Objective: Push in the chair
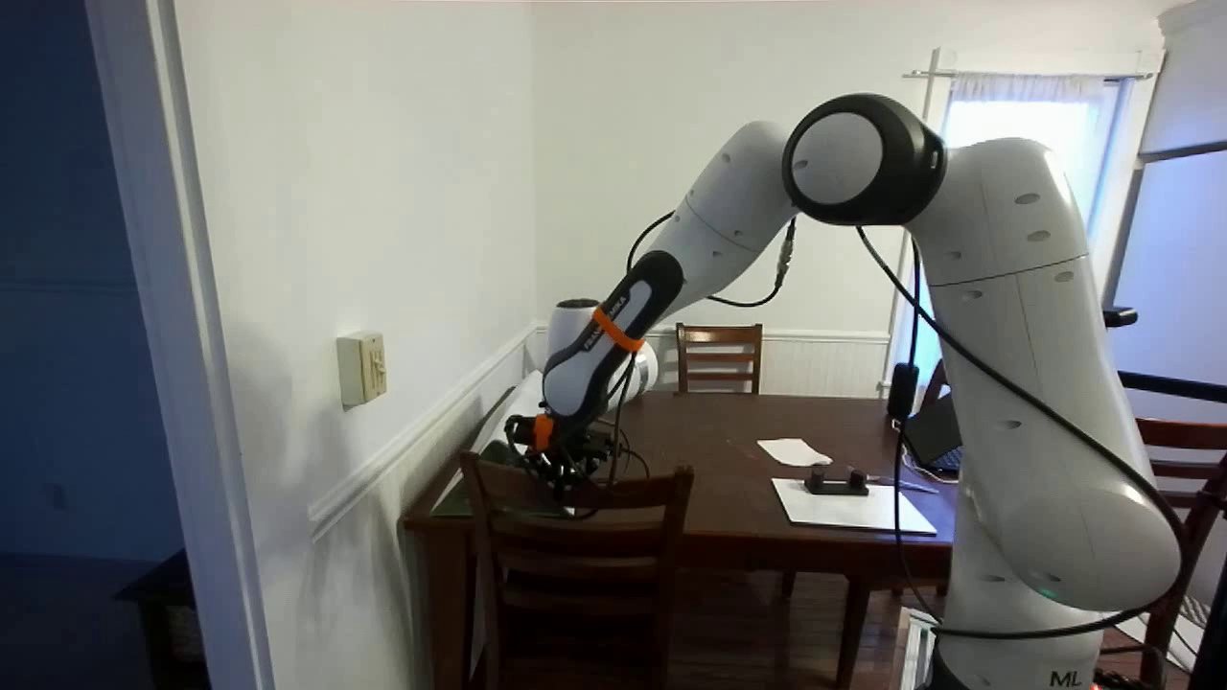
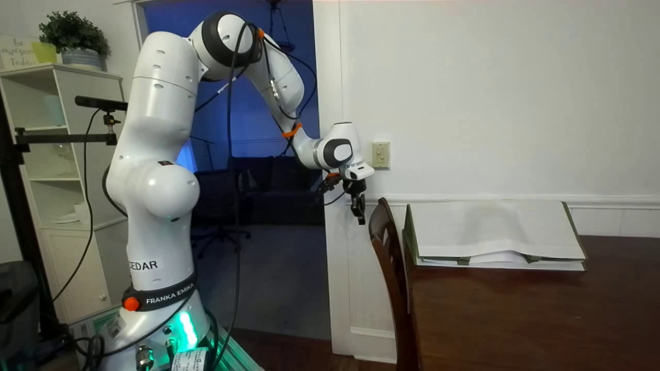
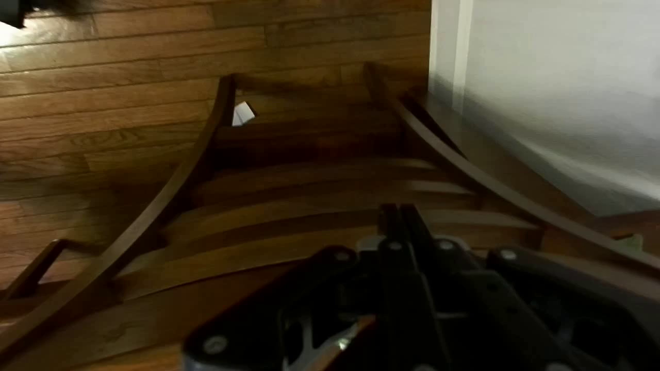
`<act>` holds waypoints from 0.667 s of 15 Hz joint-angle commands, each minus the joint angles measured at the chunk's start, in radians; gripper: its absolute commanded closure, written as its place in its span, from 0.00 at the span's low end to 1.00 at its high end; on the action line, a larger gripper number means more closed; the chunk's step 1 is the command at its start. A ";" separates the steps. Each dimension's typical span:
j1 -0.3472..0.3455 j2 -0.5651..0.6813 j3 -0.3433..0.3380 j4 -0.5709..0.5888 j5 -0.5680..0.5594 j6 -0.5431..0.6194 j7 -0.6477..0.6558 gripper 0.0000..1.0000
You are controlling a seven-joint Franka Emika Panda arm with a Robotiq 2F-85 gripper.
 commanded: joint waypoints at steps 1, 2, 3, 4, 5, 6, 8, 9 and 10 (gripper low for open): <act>-0.062 -0.120 0.096 -0.043 0.143 -0.155 -0.182 0.69; -0.065 -0.139 0.104 -0.043 0.161 -0.191 -0.207 0.67; -0.064 -0.165 0.107 -0.050 0.160 -0.225 -0.231 0.61; -0.066 -0.193 0.111 -0.054 0.161 -0.262 -0.261 0.53; -0.068 -0.227 0.112 -0.065 0.134 -0.269 -0.325 0.47; -0.068 -0.258 0.109 -0.067 0.107 -0.308 -0.356 0.41; -0.081 -0.353 0.108 -0.076 0.103 -0.415 -0.484 0.27; -0.085 -0.396 0.108 -0.083 0.102 -0.445 -0.540 0.19; -0.091 -0.447 0.108 -0.091 0.079 -0.473 -0.583 0.12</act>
